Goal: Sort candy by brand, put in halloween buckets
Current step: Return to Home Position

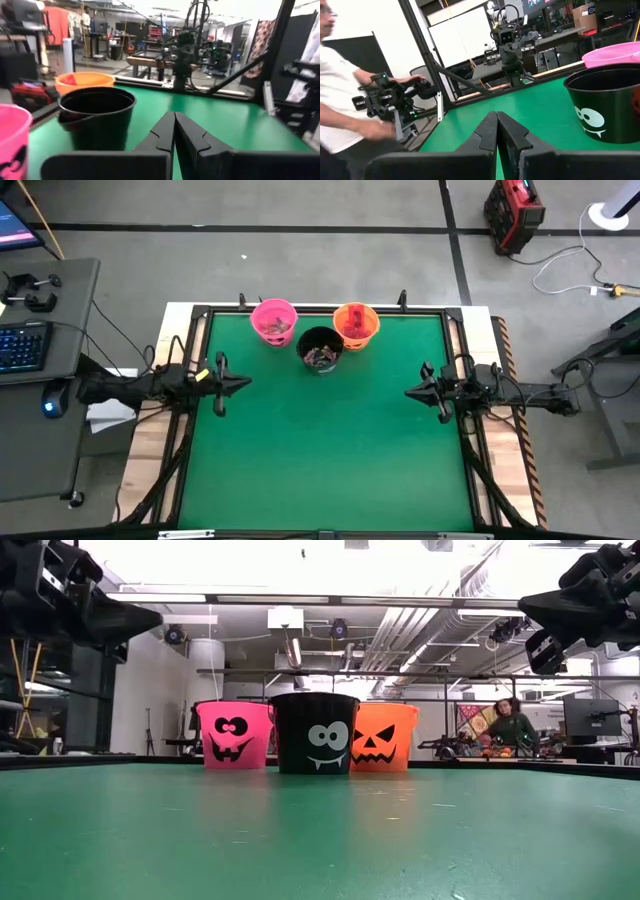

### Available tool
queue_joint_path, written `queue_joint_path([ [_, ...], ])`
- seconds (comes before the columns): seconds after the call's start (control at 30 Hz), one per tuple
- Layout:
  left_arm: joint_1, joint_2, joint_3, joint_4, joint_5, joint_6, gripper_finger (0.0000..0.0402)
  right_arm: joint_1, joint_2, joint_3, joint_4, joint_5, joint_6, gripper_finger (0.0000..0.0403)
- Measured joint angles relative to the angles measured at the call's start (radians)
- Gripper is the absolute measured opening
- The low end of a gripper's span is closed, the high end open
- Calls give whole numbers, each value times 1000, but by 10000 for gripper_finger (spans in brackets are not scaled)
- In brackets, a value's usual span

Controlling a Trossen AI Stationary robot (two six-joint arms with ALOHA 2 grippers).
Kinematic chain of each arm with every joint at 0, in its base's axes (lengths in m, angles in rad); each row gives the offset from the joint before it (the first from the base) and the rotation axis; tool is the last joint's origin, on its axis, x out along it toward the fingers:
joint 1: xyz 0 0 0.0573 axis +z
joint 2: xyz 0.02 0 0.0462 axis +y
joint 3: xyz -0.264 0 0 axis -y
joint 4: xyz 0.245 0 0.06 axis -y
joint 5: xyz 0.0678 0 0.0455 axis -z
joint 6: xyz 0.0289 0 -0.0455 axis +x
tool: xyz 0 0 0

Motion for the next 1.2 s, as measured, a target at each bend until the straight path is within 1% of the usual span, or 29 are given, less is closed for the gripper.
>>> queue_joint_path([
  [0.2, -1, 3, 0, 19, 2, -86, 1, 0, 0, 0, -7, 0, 0, 0],
  [0.63, -1, 11, 1, 10, 2, -86, 1, 0, 0, 0, -45, 0, 0, 0],
  [1.2, -1, 11, 1, 11, 2, -86, 1, 0, 0, 0, -45, 1, 0, 0],
])
